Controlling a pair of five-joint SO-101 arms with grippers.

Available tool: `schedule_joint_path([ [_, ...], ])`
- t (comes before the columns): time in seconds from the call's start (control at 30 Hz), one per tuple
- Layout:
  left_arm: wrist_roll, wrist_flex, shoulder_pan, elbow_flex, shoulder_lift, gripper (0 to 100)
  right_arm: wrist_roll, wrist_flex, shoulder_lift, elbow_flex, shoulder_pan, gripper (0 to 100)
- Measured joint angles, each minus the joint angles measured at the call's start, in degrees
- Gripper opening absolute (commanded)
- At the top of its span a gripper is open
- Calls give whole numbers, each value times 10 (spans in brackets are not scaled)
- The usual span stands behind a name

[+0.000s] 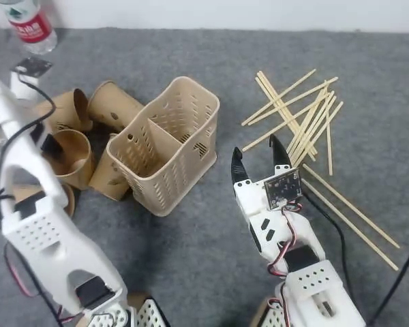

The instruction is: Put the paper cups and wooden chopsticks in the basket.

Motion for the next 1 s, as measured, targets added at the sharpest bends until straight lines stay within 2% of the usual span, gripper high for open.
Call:
schedule_joint_path([
  [0.13,2,4,2,-40,22,21,0,0,0,0,0,270],
  [0.4,2,7,2,-43,32,9,0,0,0,0,0,270],
  [0.9,-12,7,28,32,18,12,0,0,0,0,0,270],
  [1.0,23,7,28,32,17,14,0,0,0,0,0,270],
])
